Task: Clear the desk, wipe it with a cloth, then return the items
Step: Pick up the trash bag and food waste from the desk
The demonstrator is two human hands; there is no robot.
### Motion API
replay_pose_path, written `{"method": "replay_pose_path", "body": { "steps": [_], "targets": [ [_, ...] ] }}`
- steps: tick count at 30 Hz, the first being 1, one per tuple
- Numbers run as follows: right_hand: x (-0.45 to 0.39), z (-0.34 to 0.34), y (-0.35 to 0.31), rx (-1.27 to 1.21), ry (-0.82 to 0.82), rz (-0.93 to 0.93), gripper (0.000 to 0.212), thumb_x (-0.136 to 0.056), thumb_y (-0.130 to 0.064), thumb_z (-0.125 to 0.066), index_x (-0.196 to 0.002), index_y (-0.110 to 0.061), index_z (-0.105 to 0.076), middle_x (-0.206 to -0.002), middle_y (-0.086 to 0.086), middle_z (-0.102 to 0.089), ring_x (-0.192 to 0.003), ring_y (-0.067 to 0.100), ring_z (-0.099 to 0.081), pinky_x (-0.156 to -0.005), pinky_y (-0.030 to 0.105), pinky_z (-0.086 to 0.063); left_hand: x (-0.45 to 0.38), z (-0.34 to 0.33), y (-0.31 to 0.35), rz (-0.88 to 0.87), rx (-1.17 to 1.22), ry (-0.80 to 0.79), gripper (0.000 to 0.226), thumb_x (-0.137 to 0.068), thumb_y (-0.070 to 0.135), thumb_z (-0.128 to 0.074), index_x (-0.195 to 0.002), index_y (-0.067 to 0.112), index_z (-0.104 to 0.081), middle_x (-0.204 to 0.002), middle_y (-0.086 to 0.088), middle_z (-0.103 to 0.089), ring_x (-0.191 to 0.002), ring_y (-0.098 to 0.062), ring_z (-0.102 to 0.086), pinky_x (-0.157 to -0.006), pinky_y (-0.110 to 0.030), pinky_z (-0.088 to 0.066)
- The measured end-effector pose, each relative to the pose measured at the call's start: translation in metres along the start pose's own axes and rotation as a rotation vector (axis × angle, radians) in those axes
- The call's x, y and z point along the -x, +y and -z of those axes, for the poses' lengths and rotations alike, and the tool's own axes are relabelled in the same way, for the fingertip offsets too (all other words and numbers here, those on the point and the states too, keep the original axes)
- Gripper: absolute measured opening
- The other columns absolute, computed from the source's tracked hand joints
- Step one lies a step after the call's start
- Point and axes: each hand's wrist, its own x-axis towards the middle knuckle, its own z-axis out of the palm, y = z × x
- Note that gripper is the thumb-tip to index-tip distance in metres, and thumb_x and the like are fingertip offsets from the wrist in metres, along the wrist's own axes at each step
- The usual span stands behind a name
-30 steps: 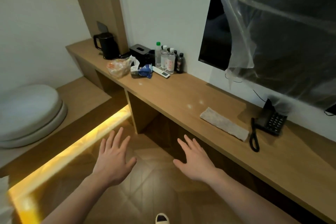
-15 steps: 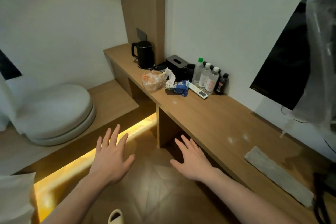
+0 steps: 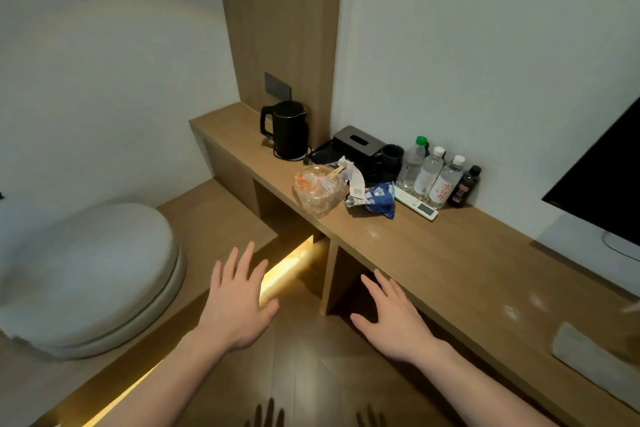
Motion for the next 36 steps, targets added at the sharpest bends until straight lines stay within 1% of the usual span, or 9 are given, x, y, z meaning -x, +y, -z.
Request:
{"method": "replay_pose_path", "body": {
  "steps": [7, 13, 18, 22, 27, 29, 31, 34, 36],
  "targets": [
    [-0.047, 0.016, -0.013, -0.087, 0.053, -0.123, 0.081, -0.098, -0.061, -0.053, -0.164, -0.037, -0.012, -0.173, -0.008, -0.002, -0.159, 0.019, -0.004, -0.126, 0.041, -0.018, -0.071, 0.01, -0.01, -0.164, 0.032, -0.027, 0.078, -0.097, 0.069, -0.035, -0.163, 0.035, -0.01, -0.171, 0.001, 0.017, -0.156, -0.025, 0.019, -0.127, -0.049, 0.008],
    [-0.113, 0.026, -0.001, -0.191, 0.095, -0.218, 0.081, -0.097, -0.059, -0.056, -0.164, -0.034, -0.015, -0.172, -0.009, -0.004, -0.158, 0.02, -0.011, -0.125, 0.041, -0.022, -0.149, 0.014, 0.012, -0.285, 0.049, -0.114, 0.078, -0.097, 0.065, -0.043, -0.163, 0.036, -0.012, -0.171, 0.003, 0.015, -0.157, -0.022, 0.017, -0.127, -0.046, 0.009],
    [-0.168, 0.041, 0.013, -0.256, 0.111, -0.287, 0.082, -0.096, -0.056, -0.059, -0.163, -0.038, -0.015, -0.172, -0.011, -0.006, -0.157, 0.022, -0.015, -0.124, 0.045, -0.026, -0.216, 0.017, 0.032, -0.374, 0.016, -0.164, 0.079, -0.097, 0.063, -0.045, -0.163, 0.035, -0.012, -0.172, 0.001, 0.012, -0.157, -0.022, 0.013, -0.128, -0.044, 0.006],
    [-0.204, 0.053, 0.031, -0.284, 0.14, -0.338, 0.08, -0.096, -0.048, -0.063, -0.162, -0.034, -0.02, -0.17, -0.008, -0.014, -0.155, 0.021, -0.022, -0.122, 0.041, -0.029, -0.267, 0.018, 0.048, -0.429, 0.013, -0.154, 0.08, -0.096, 0.059, -0.048, -0.163, 0.034, -0.013, -0.172, -0.001, 0.005, -0.158, -0.023, 0.003, -0.129, -0.043, -0.003],
    [-0.236, 0.058, 0.041, -0.343, 0.173, -0.422, 0.078, -0.094, -0.049, -0.065, -0.16, -0.031, -0.028, -0.164, -0.008, -0.028, -0.145, 0.017, -0.037, -0.118, 0.037, -0.036, -0.314, 0.02, 0.069, -0.522, -0.005, -0.22, 0.076, -0.095, 0.056, -0.05, -0.161, 0.032, -0.021, -0.172, -0.001, 0.001, -0.158, -0.025, 0.0, -0.129, -0.044, -0.006],
    [-0.253, 0.056, 0.046, -0.436, 0.189, -0.508, 0.077, -0.093, -0.05, -0.066, -0.159, -0.031, -0.032, -0.16, -0.006, -0.036, -0.141, 0.017, -0.043, -0.116, 0.039, -0.04, -0.335, 0.019, 0.075, -0.565, -0.017, -0.234, 0.077, -0.095, 0.055, -0.051, -0.161, 0.03, -0.021, -0.172, 0.0, 0.001, -0.157, -0.024, -0.001, -0.128, -0.044, -0.006],
    [-0.274, 0.054, 0.05, -0.612, 0.226, -0.615, 0.077, -0.092, -0.051, -0.067, -0.158, -0.028, -0.035, -0.157, -0.001, -0.043, -0.14, 0.02, -0.047, -0.115, 0.041, -0.041, -0.355, 0.016, 0.079, -0.598, -0.014, -0.251, 0.076, -0.095, 0.054, -0.052, -0.161, 0.03, -0.022, -0.172, 0.0, 0.001, -0.157, -0.023, -0.001, -0.128, -0.044, -0.006],
    [-0.312, 0.046, 0.052, -0.877, 0.268, -0.774, 0.084, -0.09, -0.055, -0.069, -0.158, -0.022, -0.034, -0.155, 0.007, -0.049, -0.137, 0.025, -0.051, -0.116, 0.046, -0.041, -0.383, 0.01, 0.082, -0.655, -0.017, -0.291, 0.078, -0.093, 0.054, -0.053, -0.161, 0.03, -0.022, -0.172, 0.001, 0.001, -0.157, -0.023, -0.002, -0.128, -0.045, -0.007],
    [-0.343, 0.037, 0.054, -0.967, 0.267, -0.878, 0.092, -0.083, -0.066, -0.07, -0.157, -0.022, -0.036, -0.154, 0.007, -0.049, -0.136, 0.028, -0.052, -0.115, 0.05, -0.041, -0.399, 0.008, 0.082, -0.696, -0.028, -0.307, 0.077, -0.094, 0.053, -0.053, -0.161, 0.03, -0.022, -0.172, 0.001, 0.0, -0.157, -0.024, -0.003, -0.127, -0.045, -0.005]
  ]
}}
